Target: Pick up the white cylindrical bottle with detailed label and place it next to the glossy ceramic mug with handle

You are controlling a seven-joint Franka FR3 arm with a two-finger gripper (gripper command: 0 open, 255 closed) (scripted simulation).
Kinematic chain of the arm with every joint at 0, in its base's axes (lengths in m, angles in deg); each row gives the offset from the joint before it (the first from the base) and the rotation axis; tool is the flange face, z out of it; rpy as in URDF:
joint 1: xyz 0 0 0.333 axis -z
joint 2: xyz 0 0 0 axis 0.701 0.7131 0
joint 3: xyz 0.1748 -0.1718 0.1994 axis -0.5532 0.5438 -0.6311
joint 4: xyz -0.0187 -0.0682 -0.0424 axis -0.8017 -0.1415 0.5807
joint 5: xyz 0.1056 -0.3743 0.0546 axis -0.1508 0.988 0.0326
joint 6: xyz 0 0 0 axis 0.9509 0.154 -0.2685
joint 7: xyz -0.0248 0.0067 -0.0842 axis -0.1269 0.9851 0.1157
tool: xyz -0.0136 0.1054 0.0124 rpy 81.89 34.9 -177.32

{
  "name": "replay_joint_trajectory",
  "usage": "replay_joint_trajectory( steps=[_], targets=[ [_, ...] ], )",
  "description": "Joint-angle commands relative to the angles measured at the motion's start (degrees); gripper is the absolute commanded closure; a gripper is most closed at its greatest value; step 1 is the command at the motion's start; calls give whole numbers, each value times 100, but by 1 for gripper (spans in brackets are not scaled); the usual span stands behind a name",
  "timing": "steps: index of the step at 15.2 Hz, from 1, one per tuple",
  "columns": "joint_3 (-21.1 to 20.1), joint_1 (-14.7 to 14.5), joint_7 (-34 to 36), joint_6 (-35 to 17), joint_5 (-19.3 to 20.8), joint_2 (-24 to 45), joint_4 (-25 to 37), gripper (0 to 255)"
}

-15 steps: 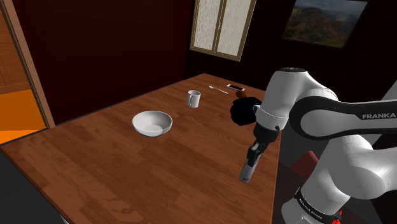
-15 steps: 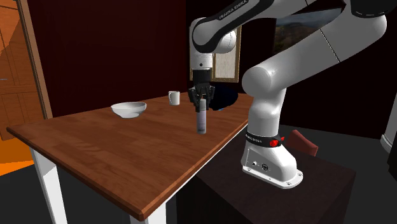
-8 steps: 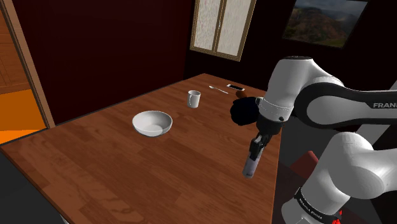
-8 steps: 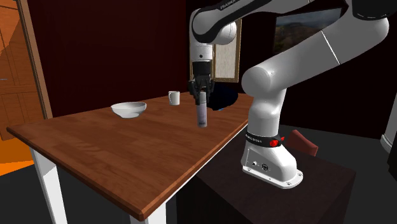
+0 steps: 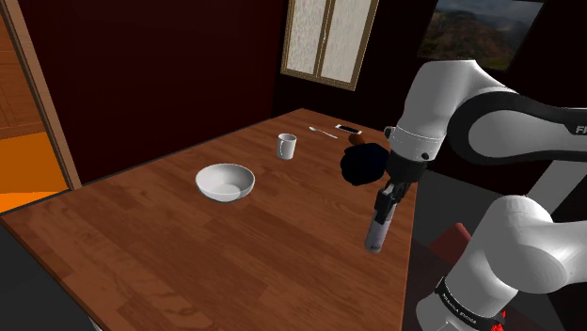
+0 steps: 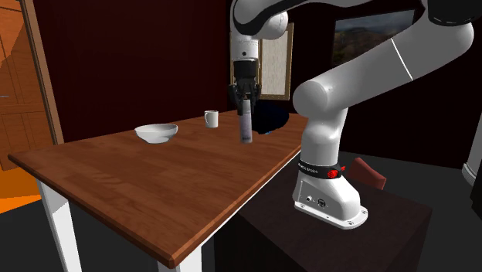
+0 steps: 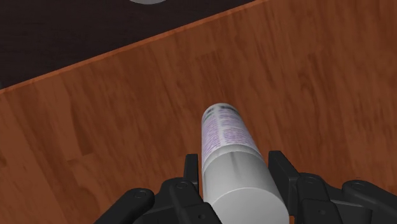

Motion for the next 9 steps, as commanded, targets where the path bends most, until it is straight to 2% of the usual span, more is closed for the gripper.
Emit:
replay_joint_trajectory(
  steps=[1,9],
  targets=[
    [28,9,18,178,30,-27,153,255],
    [170,89,20,757,178,15,778,255]
  ],
)
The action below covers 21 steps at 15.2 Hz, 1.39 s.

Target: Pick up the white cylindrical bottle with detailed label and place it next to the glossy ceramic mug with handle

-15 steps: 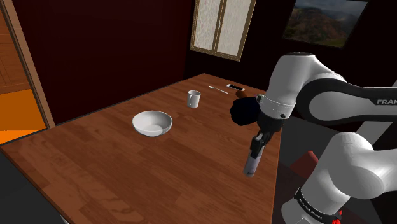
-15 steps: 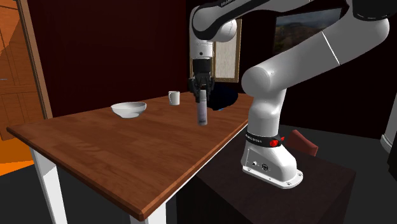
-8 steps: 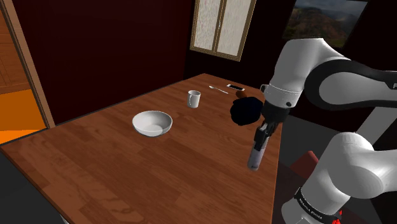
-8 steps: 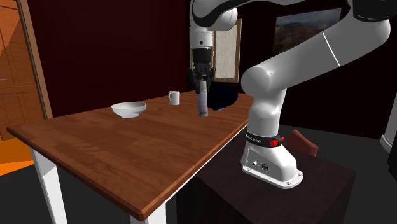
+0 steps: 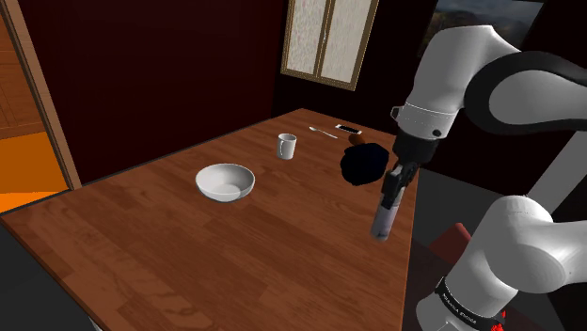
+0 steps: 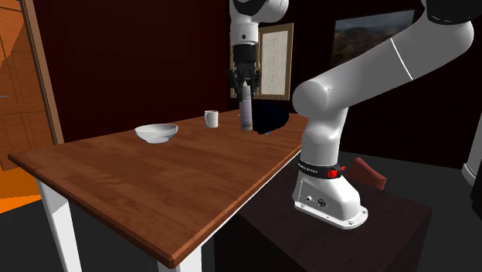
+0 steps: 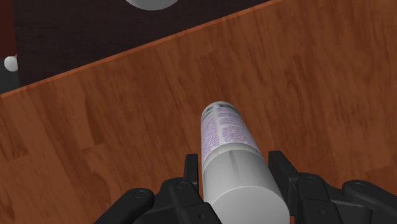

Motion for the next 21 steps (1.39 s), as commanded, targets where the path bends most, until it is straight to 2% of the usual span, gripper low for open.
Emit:
replay_joint_trajectory(
  steps=[1,18,21],
  targets=[
    [54,28,-14,162,53,16,177,255],
    [267,157,5,1243,277,387,1630,255],
    [492,323,-278,945,523,887,1814,255]
  ],
)
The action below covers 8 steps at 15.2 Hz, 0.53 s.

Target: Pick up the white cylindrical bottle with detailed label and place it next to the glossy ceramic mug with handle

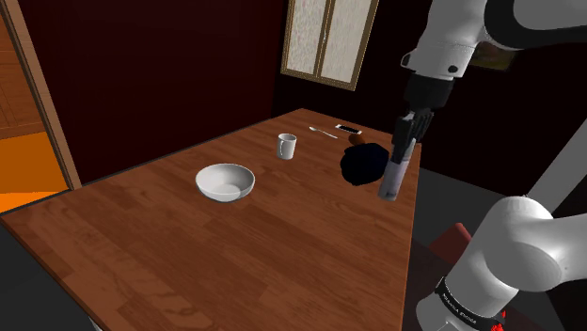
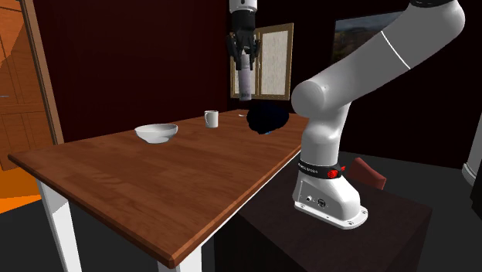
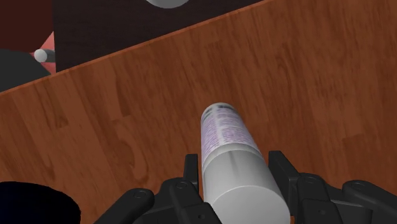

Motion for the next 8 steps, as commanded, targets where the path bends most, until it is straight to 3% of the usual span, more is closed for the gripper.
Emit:
replay_joint_trajectory(
  steps=[1,8],
  targets=[
    [147,107,-187,-205,160,343,130,255],
    [594,410,-739,-758,585,1634,852,255]
  ],
)
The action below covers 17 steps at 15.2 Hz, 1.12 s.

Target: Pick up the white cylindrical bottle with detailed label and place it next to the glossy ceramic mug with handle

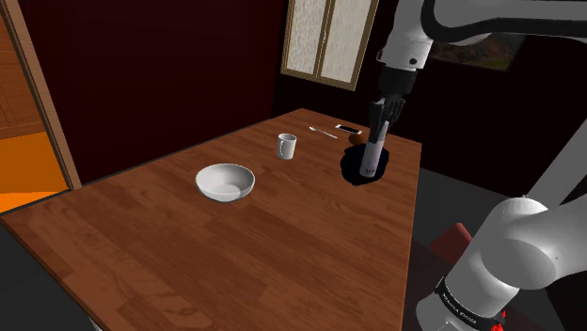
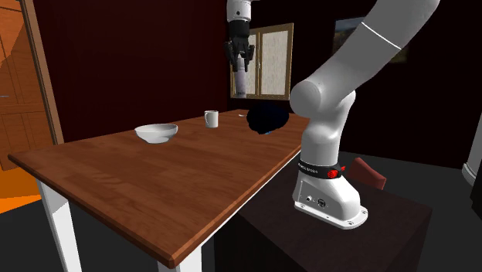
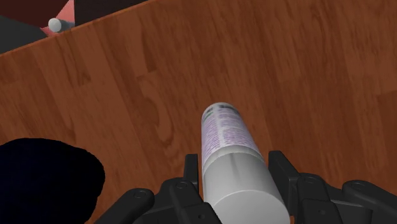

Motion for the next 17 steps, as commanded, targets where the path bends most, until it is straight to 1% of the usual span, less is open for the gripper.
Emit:
replay_joint_trajectory(
  steps=[1,9,13,17],
  targets=[
    [106,76,-140,-159,99,442,286,255],
    [510,310,-681,-455,340,2024,1578,255],
    [679,407,-940,-463,377,2850,2402,255],
    [825,509,-1195,-366,360,3716,3372,255]
  ],
)
